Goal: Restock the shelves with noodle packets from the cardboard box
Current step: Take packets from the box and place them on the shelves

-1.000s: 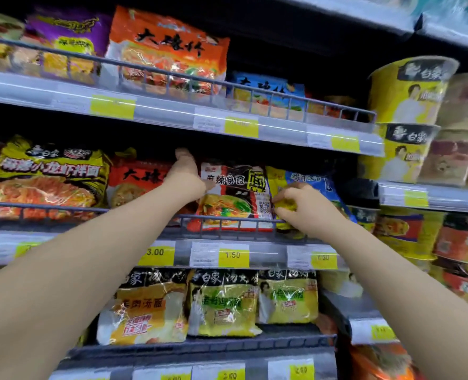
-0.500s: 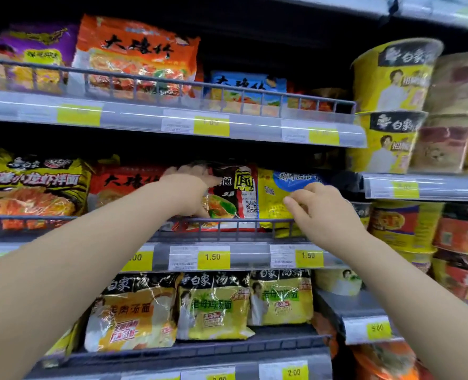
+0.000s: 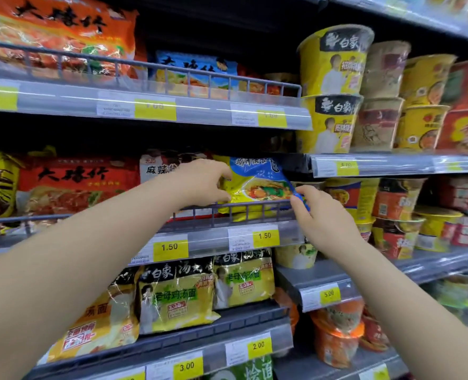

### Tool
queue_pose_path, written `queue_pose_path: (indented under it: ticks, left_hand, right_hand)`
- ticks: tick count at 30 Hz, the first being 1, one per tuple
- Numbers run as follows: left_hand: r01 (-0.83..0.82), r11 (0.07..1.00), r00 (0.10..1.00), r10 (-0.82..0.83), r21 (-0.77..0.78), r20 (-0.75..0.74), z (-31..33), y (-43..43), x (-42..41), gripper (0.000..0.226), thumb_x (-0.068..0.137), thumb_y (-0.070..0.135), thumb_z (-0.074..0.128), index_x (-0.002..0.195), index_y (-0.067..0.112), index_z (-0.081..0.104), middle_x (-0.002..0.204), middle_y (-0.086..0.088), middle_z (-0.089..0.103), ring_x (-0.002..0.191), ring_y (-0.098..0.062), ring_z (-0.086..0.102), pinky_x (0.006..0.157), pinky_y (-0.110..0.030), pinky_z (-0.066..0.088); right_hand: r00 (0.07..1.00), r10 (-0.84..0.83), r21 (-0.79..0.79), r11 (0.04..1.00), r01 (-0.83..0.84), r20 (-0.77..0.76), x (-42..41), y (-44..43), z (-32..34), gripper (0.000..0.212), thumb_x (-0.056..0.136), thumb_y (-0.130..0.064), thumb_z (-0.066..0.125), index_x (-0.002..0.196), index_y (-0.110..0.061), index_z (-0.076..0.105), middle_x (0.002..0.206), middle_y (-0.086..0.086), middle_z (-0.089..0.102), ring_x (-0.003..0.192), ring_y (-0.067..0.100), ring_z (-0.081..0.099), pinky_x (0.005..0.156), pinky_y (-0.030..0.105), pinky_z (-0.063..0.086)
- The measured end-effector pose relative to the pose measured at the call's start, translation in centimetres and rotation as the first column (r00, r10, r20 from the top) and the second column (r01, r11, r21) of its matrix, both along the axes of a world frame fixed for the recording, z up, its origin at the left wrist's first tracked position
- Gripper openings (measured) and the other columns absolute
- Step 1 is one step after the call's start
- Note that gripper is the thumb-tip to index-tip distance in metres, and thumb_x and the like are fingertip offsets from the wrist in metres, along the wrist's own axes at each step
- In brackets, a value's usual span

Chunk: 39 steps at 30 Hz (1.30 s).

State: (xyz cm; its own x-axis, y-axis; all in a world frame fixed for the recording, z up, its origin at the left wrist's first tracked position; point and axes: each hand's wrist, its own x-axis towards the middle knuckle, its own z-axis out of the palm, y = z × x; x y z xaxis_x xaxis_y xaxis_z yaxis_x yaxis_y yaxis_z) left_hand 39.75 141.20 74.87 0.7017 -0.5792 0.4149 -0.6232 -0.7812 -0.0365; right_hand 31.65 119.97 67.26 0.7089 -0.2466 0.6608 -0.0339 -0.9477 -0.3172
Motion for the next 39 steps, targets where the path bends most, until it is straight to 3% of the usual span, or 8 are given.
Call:
queue_pose_path:
  ticks: [6,13,16,18,20,25,31,39]
  left_hand:
    - [0.025,0.991,0.998,-0.032,-0.129,-0.052,-0.6,-2.2,0.0,0.043,0.084,0.031,0.069,0.124,0.020,0.059,0.122,-0.001,0.060,0.112,-0.021,0.055,0.091,-0.031,0.043]
    - [-0.001,0.975,0.997,-0.016,-0.224,-0.075,-1.0,-0.9,0.4,0.038,0.078,0.028,0.075,0.113,0.016,0.066,0.107,-0.002,0.066,0.101,-0.019,0.060,0.091,-0.033,0.049]
    - [-0.008,0.978,0.999,-0.001,-0.210,-0.043,-1.2,-0.9,0.5,0.034,0.079,0.024,0.074,0.111,0.014,0.067,0.109,-0.003,0.067,0.103,-0.021,0.061,0.092,-0.035,0.050]
    - [-0.005,0.977,1.000,0.001,-0.215,-0.018,-1.5,-1.0,0.6,0.031,0.080,0.021,0.073,0.110,0.016,0.068,0.110,-0.001,0.066,0.104,-0.020,0.060,0.092,-0.036,0.050]
    - [0.005,0.957,1.000,-0.005,-0.291,0.001,-1.7,-0.8,0.7,0.027,0.078,0.021,0.073,0.104,0.021,0.068,0.107,0.003,0.065,0.098,-0.016,0.058,0.089,-0.036,0.050]
    - [0.039,0.846,0.999,-0.028,-0.532,0.029,-2.1,1.2,-0.3,0.013,0.077,0.022,0.070,0.084,0.031,0.064,0.089,0.014,0.062,0.090,-0.008,0.059,0.082,-0.026,0.048]
    - [0.034,0.699,0.997,0.028,-0.714,0.075,-4.3,6.6,-4.0,0.011,0.084,0.017,0.064,0.093,0.021,0.067,0.086,0.014,0.058,0.076,-0.004,0.053,0.071,-0.012,0.041]
    - [-0.216,0.442,0.976,0.065,-0.870,-0.209,-14.5,18.1,-11.7,0.013,0.088,0.014,0.061,0.087,0.027,0.061,0.084,0.013,0.059,0.080,-0.010,0.059,0.078,-0.031,0.052]
  right_hand:
    - [0.988,0.131,0.301,0.948,-0.102,-0.078,0.2,-0.5,-0.4,0.046,0.100,-0.045,0.029,0.135,-0.020,0.045,0.127,0.005,0.059,0.110,0.023,0.054,0.079,0.029,0.037]
    - [0.966,0.202,0.326,0.935,-0.141,-0.162,1.7,0.6,0.9,0.051,0.099,-0.048,0.027,0.138,-0.018,0.043,0.116,0.004,0.060,0.102,0.020,0.054,0.082,0.032,0.042]
    - [0.983,0.056,0.189,0.982,-0.022,-0.175,2.0,1.0,0.8,0.052,0.097,-0.049,0.031,0.134,-0.016,0.046,0.125,0.009,0.057,0.113,0.029,0.051,0.094,0.043,0.045]
    - [0.997,-0.068,0.001,0.998,0.068,-0.035,1.4,1.5,0.5,0.047,0.097,-0.044,0.036,0.131,-0.016,0.051,0.130,0.008,0.054,0.119,0.030,0.047,0.096,0.044,0.043]
    - [0.987,-0.015,-0.108,0.994,0.033,0.161,0.6,2.6,0.4,0.038,0.095,-0.037,0.044,0.125,-0.018,0.058,0.124,0.006,0.056,0.116,0.029,0.048,0.091,0.042,0.042]
    - [0.923,0.244,-0.195,0.962,-0.191,0.299,0.9,6.4,0.4,0.024,0.087,-0.024,0.052,0.106,-0.016,0.064,0.101,0.004,0.062,0.095,0.027,0.053,0.077,0.040,0.046]
    - [0.863,0.415,-0.104,0.909,-0.403,0.288,1.1,12.5,-1.0,0.018,0.088,-0.020,0.054,0.105,-0.014,0.059,0.101,0.001,0.057,0.094,0.019,0.052,0.075,0.029,0.038]
    - [0.769,0.604,0.186,0.748,-0.637,0.208,-2.5,24.9,-7.7,0.011,0.086,-0.018,0.055,0.093,-0.023,0.048,0.085,-0.005,0.047,0.066,0.006,0.041,0.057,0.026,0.035]
